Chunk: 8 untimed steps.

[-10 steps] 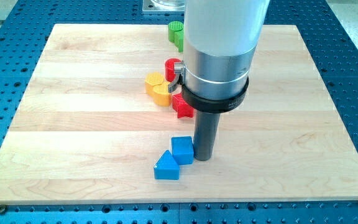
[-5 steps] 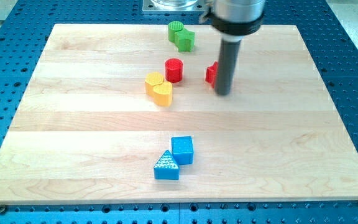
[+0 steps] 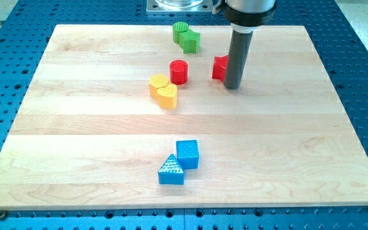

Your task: Slide the red star towards the top right corner

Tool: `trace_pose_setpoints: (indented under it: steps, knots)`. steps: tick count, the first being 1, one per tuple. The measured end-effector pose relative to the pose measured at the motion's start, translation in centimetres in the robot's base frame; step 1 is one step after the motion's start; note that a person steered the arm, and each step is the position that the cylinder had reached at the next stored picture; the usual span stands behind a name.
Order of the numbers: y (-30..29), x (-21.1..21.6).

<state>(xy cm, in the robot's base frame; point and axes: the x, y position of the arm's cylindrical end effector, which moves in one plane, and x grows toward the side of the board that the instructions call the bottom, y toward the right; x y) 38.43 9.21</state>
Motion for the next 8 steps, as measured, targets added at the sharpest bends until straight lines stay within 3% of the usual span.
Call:
trace_pose_setpoints:
  steps: [1,2,5,6,8]
  knots:
    - [-1.8,-0.6]
    - [1.8,-5.0]
    - [-1.9,-6.6]
    - [2.6,-9.4]
    - [-1.6,-10.6]
